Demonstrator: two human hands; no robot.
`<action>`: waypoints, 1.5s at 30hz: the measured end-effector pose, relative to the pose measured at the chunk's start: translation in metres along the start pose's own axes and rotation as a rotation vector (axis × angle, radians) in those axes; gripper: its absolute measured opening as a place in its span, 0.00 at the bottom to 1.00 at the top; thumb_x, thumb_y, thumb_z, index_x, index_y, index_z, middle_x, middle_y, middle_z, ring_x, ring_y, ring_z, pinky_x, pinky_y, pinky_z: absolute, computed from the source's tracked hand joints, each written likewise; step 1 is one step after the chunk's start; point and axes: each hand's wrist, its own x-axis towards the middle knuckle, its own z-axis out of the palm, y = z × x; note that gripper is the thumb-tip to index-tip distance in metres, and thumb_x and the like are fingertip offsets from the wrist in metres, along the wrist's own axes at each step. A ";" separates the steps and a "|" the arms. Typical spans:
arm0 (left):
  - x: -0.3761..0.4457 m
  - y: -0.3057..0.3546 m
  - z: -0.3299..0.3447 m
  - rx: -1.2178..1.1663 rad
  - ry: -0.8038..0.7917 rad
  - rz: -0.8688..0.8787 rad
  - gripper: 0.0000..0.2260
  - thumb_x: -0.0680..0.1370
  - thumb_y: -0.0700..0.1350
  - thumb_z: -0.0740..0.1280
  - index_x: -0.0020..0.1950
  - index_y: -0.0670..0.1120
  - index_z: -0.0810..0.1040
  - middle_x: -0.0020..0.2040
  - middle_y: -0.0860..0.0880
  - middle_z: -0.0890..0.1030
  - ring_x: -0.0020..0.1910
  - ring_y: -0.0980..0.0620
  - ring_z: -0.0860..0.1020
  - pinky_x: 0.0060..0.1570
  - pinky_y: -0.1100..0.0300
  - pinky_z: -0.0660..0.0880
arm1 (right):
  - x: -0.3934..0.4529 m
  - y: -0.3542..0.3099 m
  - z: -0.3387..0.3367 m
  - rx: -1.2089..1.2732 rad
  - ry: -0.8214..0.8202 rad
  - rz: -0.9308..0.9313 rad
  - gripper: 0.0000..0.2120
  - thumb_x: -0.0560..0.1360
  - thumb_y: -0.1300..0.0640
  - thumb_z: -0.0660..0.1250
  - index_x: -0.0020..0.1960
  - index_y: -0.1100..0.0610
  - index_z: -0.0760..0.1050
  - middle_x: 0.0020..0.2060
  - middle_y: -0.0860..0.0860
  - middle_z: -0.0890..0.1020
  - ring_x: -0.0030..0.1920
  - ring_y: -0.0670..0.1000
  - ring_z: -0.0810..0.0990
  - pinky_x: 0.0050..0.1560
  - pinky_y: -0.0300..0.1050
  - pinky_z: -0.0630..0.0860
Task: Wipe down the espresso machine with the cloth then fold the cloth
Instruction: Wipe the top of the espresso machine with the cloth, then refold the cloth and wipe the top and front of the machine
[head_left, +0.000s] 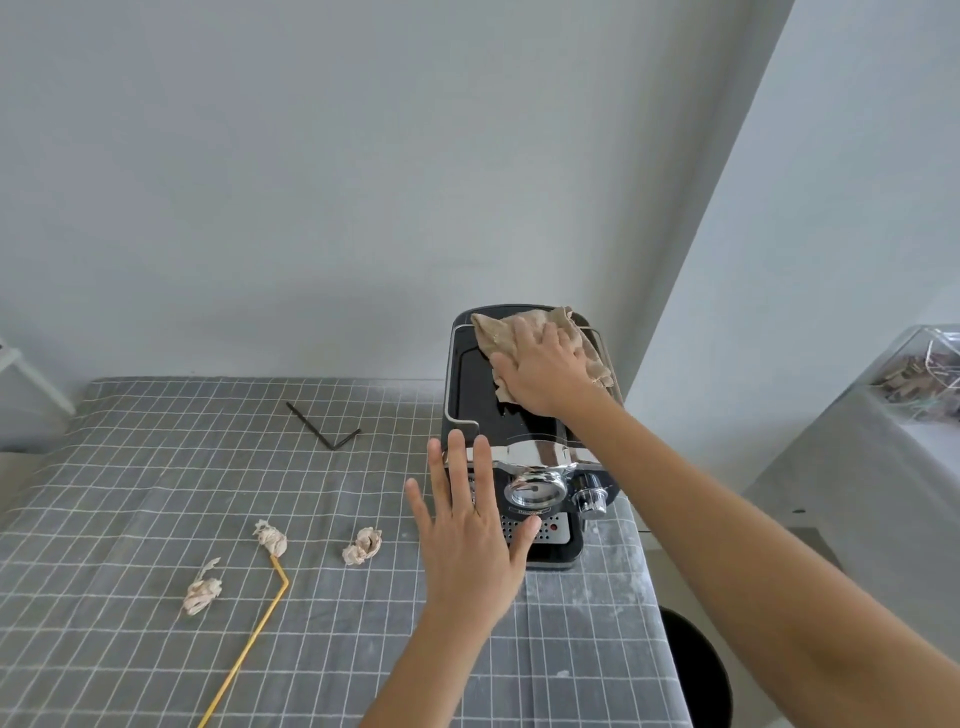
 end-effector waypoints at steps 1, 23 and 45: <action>0.000 0.000 0.000 -0.007 0.000 0.003 0.41 0.74 0.67 0.56 0.78 0.46 0.46 0.78 0.42 0.49 0.77 0.40 0.46 0.71 0.36 0.52 | -0.004 -0.004 0.005 -0.033 0.041 0.034 0.29 0.81 0.41 0.50 0.76 0.55 0.56 0.72 0.67 0.63 0.74 0.66 0.60 0.73 0.64 0.54; 0.001 0.003 -0.023 0.021 -0.191 -0.019 0.51 0.72 0.58 0.67 0.73 0.47 0.26 0.76 0.43 0.31 0.74 0.42 0.30 0.73 0.38 0.42 | -0.118 0.013 -0.025 -0.206 0.225 -0.221 0.13 0.84 0.56 0.53 0.59 0.60 0.74 0.44 0.55 0.81 0.40 0.58 0.80 0.45 0.49 0.72; -0.130 -0.005 0.021 -0.641 -0.136 -0.260 0.06 0.76 0.38 0.67 0.43 0.48 0.78 0.35 0.57 0.80 0.37 0.60 0.78 0.36 0.65 0.75 | -0.240 0.104 0.150 0.853 -0.208 0.478 0.13 0.77 0.54 0.67 0.62 0.50 0.73 0.56 0.52 0.78 0.49 0.51 0.80 0.46 0.46 0.79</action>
